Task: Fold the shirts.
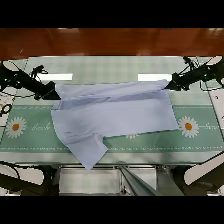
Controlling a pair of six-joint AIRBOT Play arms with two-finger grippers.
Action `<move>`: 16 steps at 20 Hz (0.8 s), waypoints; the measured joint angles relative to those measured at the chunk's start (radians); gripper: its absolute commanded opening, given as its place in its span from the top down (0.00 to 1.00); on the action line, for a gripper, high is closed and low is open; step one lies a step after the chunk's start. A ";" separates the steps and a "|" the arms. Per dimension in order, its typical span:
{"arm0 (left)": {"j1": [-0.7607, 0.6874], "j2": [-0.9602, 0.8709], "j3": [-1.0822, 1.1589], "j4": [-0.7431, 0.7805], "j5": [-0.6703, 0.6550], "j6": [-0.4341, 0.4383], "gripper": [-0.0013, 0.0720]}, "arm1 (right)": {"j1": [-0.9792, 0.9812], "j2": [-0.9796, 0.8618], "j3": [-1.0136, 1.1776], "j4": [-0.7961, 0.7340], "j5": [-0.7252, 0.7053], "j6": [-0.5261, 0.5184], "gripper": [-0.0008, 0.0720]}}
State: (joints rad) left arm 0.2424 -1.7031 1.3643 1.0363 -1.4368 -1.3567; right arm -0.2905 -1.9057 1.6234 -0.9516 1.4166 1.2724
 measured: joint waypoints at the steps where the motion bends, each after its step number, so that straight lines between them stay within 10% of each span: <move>1: -0.001 0.000 -0.001 0.003 -0.003 -0.002 0.96 | 0.000 0.000 -0.001 -0.002 0.003 0.000 0.95; 3: -0.002 0.000 -0.002 0.007 -0.023 -0.005 0.95 | 0.000 0.000 -0.002 -0.002 0.015 0.000 0.79; 4: -0.003 0.000 -0.002 0.010 -0.031 -0.005 0.77 | 0.000 0.000 -0.002 -0.002 0.025 0.000 0.44; 5: -0.004 0.000 -0.002 0.011 -0.039 -0.006 0.41 | 0.000 0.000 -0.003 -0.004 0.034 0.001 0.42; 6: -0.004 0.000 -0.002 0.012 -0.053 -0.016 0.29 | -0.001 0.000 -0.003 -0.008 0.042 0.004 0.42; 16: 0.068 0.319 -0.224 0.100 0.053 -0.119 0.29 | -0.150 0.262 -0.251 -0.142 -0.031 0.144 0.42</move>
State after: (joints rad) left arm 0.3103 -1.3846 1.1408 1.1366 -1.3834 -1.4761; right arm -0.4404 -1.6432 1.3727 -1.0939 1.3861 1.4162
